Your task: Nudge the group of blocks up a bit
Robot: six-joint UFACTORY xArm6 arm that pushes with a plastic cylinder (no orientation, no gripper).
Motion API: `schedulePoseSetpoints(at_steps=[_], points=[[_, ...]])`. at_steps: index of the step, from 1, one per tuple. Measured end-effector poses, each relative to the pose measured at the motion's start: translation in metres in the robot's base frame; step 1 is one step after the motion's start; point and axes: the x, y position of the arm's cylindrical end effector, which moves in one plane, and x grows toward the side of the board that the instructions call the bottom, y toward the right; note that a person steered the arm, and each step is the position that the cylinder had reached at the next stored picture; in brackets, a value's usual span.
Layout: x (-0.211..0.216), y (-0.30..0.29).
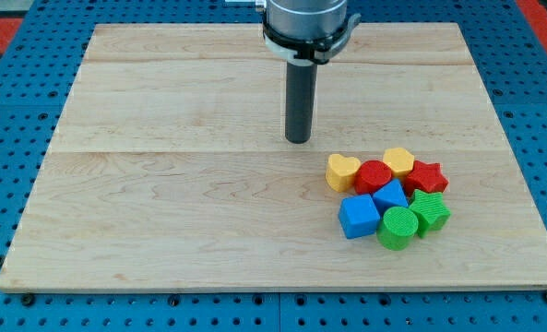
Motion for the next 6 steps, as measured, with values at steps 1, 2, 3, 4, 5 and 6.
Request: schedulePoseSetpoints(at_steps=[1, 2, 3, 4, 5, 6], points=[[-0.008, 0.076], [0.022, 0.167], [0.111, 0.235], [0.161, 0.234], [0.161, 0.158], [0.139, 0.161]])
